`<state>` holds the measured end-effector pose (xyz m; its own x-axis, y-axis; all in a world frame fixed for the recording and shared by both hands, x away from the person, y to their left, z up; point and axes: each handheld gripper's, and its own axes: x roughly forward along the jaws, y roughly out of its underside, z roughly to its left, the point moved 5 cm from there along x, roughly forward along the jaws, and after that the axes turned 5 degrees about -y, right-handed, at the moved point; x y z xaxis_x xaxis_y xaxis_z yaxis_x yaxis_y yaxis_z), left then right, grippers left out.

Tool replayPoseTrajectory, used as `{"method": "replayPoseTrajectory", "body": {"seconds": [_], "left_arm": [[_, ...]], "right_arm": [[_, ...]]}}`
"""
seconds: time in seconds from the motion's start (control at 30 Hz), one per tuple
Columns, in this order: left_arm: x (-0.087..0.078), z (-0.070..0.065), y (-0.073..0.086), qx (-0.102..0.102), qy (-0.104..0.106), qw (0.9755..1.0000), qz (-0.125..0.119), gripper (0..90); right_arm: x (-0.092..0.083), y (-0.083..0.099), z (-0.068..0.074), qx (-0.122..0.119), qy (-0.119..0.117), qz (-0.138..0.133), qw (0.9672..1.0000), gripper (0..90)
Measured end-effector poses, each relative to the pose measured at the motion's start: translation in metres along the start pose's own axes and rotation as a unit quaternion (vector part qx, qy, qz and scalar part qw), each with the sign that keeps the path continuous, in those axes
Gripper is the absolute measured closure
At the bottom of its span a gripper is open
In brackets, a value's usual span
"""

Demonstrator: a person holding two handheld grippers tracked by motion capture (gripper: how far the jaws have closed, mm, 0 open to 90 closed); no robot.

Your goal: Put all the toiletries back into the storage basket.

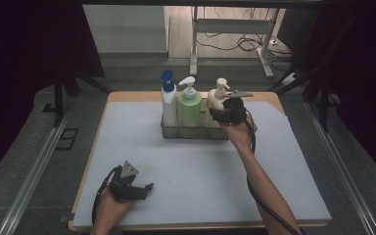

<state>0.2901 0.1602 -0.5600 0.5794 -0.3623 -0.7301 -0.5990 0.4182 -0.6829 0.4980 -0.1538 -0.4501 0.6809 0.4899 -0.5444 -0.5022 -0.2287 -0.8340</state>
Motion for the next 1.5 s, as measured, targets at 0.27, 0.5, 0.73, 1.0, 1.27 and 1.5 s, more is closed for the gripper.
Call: {"method": "replayPoseTrajectory", "body": {"seconds": [0.27,0.5,0.73,1.0,1.27,1.5], "left_arm": [[0.0,0.0,0.0,0.0,0.0,1.0,0.0,12.3],[0.0,0.0,0.0,0.0,0.0,1.0,0.0,12.3],[0.0,0.0,0.0,0.0,-0.001,1.0,0.0,12.3],[0.0,0.0,0.0,0.0,0.0,1.0,0.0,12.3],[0.0,0.0,0.0,0.001,-0.001,1.0,0.0,12.3],[0.0,0.0,0.0,0.0,-0.001,1.0,0.0,12.3]], "right_arm": [[-0.005,0.005,-0.002,0.006,-0.013,0.012,0.9998,32.0],[-0.015,0.011,-0.003,-0.002,-0.018,0.013,0.9998,32.9],[-0.029,0.017,-0.003,-0.015,-0.022,0.011,0.9996,35.2],[-0.045,0.027,-0.007,-0.021,-0.031,0.018,0.9991,42.2],[-0.061,0.03,-0.014,-0.018,-0.03,0.016,0.9993,56.5],[-0.062,0.03,-0.027,-0.005,-0.017,0.019,0.9997,77.4]]}}
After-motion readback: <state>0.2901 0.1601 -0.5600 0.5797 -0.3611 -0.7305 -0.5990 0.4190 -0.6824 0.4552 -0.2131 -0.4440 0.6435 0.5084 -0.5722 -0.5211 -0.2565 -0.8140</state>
